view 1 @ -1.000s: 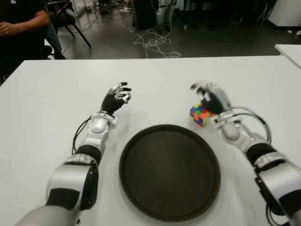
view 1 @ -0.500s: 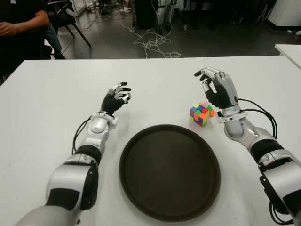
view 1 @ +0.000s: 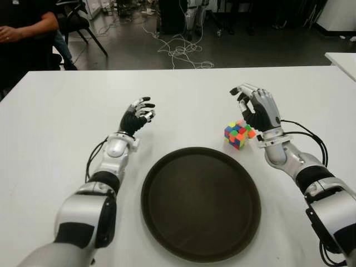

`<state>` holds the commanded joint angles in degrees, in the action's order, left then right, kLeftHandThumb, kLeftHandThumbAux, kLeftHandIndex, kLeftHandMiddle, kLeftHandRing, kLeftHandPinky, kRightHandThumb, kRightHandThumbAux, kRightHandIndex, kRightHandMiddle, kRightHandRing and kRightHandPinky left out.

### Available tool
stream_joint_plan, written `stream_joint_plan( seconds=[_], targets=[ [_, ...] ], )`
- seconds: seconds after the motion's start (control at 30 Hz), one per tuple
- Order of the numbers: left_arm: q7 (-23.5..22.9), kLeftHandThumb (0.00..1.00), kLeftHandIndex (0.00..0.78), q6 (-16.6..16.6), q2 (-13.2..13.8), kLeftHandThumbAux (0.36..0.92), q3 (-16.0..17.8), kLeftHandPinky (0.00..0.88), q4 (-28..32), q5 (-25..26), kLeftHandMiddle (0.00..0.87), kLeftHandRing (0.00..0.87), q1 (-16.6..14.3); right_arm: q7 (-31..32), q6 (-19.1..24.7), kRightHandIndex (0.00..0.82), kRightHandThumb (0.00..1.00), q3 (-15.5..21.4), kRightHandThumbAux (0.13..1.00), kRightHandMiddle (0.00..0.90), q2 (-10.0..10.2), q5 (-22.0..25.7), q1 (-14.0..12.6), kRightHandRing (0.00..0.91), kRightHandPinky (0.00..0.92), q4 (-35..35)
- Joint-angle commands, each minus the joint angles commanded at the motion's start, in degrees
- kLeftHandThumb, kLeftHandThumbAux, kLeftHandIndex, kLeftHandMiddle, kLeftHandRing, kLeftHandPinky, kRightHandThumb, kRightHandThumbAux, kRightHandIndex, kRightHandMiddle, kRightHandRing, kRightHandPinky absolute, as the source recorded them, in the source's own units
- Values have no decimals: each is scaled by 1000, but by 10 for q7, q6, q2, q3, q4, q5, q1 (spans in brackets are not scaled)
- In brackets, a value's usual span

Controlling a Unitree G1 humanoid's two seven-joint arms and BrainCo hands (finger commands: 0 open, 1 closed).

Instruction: Pick up the Rubik's Cube and put it in the plate

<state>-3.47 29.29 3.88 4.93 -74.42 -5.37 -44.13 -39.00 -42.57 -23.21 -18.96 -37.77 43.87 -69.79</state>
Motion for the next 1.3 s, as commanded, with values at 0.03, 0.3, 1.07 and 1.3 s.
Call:
stream_joint_plan(
  seconds=[0.03, 0.3, 1.07, 1.3],
  targets=[
    [1, 322, 187, 0, 0, 708, 0, 367, 0, -1, 283, 327, 0, 17, 11, 228, 399, 0, 736, 248, 0, 2, 0, 251, 238, 1],
    [0, 312, 188, 2, 0, 711, -1, 365, 0, 0, 288, 330, 1, 82, 53, 12, 21, -7, 610, 13, -4, -1, -2, 13, 12, 20],
    [-7, 313, 186, 4, 3, 700, 2, 368, 0, 2, 280, 324, 2, 158, 164, 0, 0, -56, 354, 0, -13, -37, -3, 0, 0, 38],
    [-5, 317, 193, 5, 4, 720, -1, 365, 0, -2, 282, 325, 2, 193, 181, 0, 0, -63, 329, 0, -15, -36, -5, 0, 0, 43]
  ],
)
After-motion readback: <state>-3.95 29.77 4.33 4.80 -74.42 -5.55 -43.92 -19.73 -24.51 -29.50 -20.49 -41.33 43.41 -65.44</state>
